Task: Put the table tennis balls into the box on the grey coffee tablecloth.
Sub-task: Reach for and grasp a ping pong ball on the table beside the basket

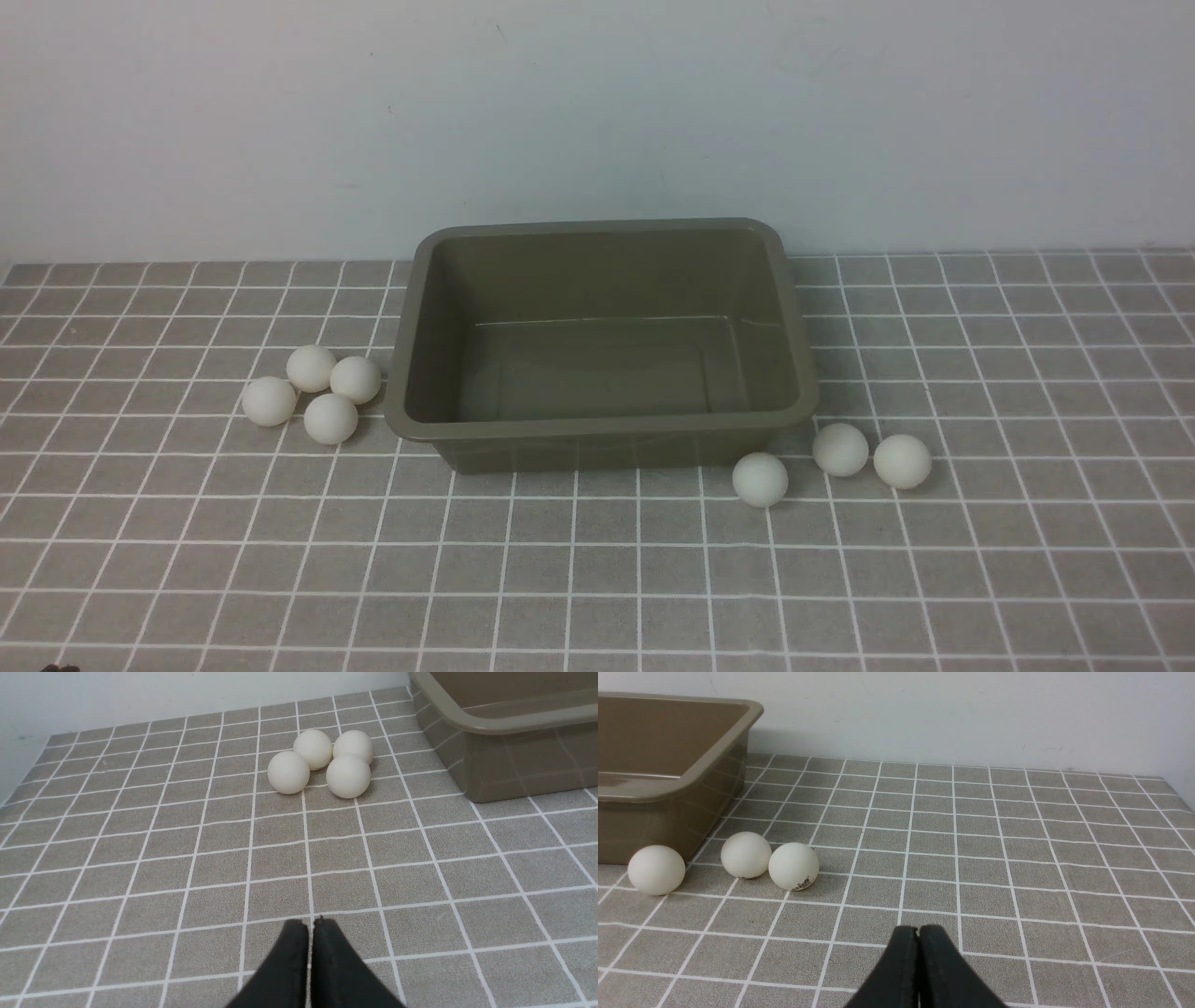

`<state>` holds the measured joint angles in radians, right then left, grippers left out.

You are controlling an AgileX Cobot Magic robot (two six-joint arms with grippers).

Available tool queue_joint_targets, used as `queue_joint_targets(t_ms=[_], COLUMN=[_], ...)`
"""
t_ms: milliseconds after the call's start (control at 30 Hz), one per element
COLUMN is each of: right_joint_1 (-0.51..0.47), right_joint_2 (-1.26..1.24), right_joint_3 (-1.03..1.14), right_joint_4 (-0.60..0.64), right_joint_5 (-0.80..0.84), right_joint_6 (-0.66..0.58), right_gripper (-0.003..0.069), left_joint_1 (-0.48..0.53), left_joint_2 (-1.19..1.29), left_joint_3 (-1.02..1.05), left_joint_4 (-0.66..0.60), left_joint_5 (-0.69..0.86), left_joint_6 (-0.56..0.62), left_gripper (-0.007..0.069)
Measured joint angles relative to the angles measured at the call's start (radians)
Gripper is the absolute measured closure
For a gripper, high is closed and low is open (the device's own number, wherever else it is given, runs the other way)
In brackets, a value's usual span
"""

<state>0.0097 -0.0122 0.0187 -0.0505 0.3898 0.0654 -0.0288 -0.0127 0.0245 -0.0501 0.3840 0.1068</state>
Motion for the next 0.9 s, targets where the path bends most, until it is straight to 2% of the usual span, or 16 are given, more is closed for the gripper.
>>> queue_joint_targets(t_ms=[400, 500, 567, 633, 767, 900], right_joint_1=[0.000, 0.000, 0.000, 0.000, 0.002, 0.002], right_joint_2=[0.000, 0.000, 0.000, 0.000, 0.000, 0.000], right_joint_3=[0.000, 0.000, 0.001, 0.008, 0.009, 0.009], right_joint_4=[0.000, 0.000, 0.005, 0.050, 0.303, 0.467], right_joint_5=[0.000, 0.000, -0.012, -0.057, -0.241, -0.370], right_joint_6=[0.000, 0.000, 0.001, 0.027, 0.185, 0.245], right_gripper=[0.0669, 0.0669, 0.0669, 0.0669, 0.0669, 0.0669], left_joint_1=[0.000, 0.000, 0.000, 0.000, 0.000, 0.000], left_joint_2=[0.000, 0.000, 0.000, 0.000, 0.000, 0.000], left_joint_3=[0.001, 0.007, 0.007, 0.007, 0.007, 0.007], left_joint_4=[0.003, -0.072, -0.202, -0.288, -0.426, -0.518], left_joint_5=[-0.012, -0.089, -0.217, -0.311, -0.457, -0.653], left_joint_6=[0.003, -0.037, -0.101, -0.132, -0.157, -0.192], left_gripper=[0.0629, 0.0629, 0.0629, 0.0629, 0.0629, 0.0629])
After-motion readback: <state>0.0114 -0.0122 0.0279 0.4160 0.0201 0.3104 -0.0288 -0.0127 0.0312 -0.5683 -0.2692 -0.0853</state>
